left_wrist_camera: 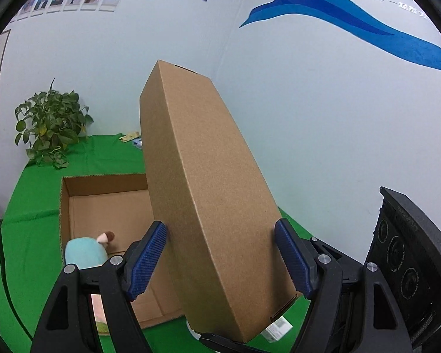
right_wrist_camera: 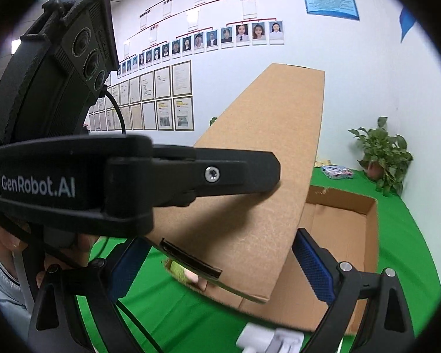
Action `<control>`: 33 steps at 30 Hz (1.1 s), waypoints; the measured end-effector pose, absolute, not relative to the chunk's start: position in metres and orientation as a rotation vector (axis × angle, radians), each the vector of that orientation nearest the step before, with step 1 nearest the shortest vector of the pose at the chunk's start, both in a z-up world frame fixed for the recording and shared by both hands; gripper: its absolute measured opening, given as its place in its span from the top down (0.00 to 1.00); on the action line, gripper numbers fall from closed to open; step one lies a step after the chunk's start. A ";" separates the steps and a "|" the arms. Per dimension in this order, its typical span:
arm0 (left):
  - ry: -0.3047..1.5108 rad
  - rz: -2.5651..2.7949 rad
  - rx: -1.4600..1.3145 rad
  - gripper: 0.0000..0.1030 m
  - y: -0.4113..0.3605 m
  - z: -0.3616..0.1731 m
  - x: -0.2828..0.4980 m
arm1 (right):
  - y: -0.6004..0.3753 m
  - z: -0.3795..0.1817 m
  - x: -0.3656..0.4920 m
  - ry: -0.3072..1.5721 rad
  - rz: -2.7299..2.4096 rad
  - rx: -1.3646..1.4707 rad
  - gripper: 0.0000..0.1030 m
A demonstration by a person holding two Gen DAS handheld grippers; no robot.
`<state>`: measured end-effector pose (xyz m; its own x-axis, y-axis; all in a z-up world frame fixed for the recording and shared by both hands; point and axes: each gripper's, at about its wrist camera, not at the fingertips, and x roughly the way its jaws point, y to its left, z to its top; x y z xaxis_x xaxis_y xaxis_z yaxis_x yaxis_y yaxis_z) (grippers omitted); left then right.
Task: Organize objects
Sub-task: 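Lower the brown box into the tray beside the plush and open both tools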
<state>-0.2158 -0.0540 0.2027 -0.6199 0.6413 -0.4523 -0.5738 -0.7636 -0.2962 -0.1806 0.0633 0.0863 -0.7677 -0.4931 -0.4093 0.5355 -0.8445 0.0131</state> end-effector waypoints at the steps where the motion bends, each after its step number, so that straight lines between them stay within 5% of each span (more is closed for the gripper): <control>1: -0.162 2.344 -0.729 0.29 -0.055 0.201 -0.224 | 0.061 0.086 -0.187 0.140 -2.513 0.554 0.08; 20: -0.181 2.299 -1.195 0.31 -0.054 0.006 -0.353 | 0.056 -0.050 -0.311 -0.020 -2.306 0.899 0.08; 33: -0.187 2.272 -1.373 0.55 -0.066 -0.049 -0.362 | 0.040 -0.093 -0.305 0.013 -2.256 1.061 0.08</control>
